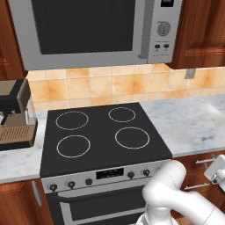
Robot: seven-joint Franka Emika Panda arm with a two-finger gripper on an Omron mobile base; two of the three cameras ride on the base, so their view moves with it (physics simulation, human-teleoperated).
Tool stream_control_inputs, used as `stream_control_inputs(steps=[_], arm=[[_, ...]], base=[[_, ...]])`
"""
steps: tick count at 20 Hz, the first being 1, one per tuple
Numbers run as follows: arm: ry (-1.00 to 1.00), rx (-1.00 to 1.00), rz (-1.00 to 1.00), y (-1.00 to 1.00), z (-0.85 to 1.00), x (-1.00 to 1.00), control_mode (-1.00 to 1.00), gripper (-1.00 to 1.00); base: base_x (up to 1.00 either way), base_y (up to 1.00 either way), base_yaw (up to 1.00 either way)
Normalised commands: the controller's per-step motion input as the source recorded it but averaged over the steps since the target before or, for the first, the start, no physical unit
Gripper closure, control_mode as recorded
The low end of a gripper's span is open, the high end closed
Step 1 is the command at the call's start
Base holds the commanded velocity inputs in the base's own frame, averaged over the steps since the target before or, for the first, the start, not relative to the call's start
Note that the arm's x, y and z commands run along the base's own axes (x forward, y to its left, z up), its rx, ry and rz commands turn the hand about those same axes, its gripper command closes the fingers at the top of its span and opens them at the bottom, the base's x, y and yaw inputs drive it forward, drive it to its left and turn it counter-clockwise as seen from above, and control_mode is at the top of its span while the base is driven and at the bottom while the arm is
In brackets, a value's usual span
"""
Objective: Take the tongs from the drawer on the right and place them on the dining counter next to the tray containing the hot dog.
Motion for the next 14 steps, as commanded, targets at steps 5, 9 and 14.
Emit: stream_control_inputs(steps=[5,9,14], arm=[[-0.04,-0.08,0.03,0.03,-0.14,0.00,-1.00,-1.00],[-0.07,-0.16,0.04,0.12,-0.19,0.00,-1.00,-1.00],[0.00,-0.09,0.00,0.03,-0.10,0.10,-1.00,-1.00]], base=[[0.00,0.00,0.00],[0.00,0.00,0.00],[0.00,0.00,0.00]])
